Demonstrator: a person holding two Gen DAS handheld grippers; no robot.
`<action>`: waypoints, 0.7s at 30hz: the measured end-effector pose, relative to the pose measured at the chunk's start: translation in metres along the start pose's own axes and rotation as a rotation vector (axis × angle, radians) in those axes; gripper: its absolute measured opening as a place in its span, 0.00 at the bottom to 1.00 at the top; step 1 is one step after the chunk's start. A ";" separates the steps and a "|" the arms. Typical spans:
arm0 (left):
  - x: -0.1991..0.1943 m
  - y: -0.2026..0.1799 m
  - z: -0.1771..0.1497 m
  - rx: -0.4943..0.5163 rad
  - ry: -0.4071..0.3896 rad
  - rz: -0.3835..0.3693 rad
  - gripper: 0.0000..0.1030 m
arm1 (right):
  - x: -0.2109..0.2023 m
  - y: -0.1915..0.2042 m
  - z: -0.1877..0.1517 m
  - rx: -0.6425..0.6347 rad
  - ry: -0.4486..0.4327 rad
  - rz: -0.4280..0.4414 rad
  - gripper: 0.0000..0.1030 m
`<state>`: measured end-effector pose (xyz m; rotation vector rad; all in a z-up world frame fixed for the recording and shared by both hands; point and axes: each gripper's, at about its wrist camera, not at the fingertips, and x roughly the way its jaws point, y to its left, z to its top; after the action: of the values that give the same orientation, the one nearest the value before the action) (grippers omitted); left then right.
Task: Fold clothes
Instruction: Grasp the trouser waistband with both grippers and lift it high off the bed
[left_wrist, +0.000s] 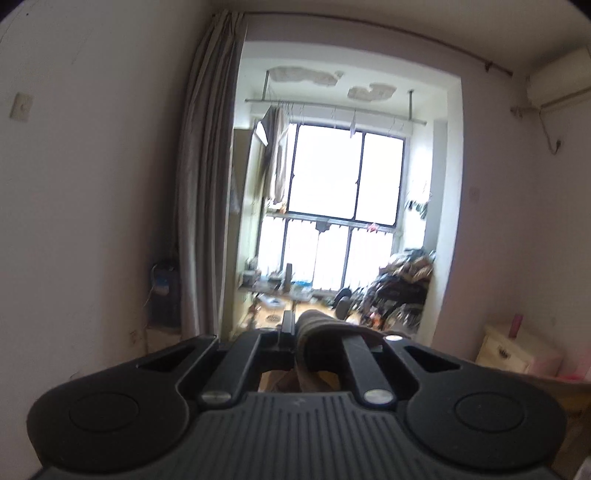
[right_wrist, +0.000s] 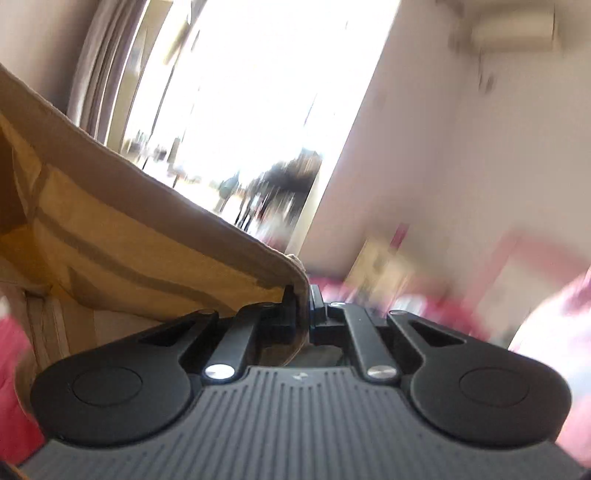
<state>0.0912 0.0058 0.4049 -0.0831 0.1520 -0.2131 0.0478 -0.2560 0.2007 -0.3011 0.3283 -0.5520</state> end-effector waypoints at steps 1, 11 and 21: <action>-0.003 -0.008 0.024 0.000 -0.022 -0.013 0.06 | 0.001 -0.018 0.029 -0.005 -0.039 -0.010 0.04; -0.078 -0.110 0.215 -0.029 -0.297 -0.230 0.06 | -0.028 -0.205 0.271 -0.045 -0.449 -0.146 0.04; -0.099 -0.191 0.253 -0.101 -0.460 -0.472 0.06 | -0.051 -0.359 0.398 -0.086 -0.572 -0.239 0.04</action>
<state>-0.0028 -0.1420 0.6867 -0.2661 -0.3202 -0.6499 -0.0060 -0.4430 0.7021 -0.5691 -0.2414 -0.6600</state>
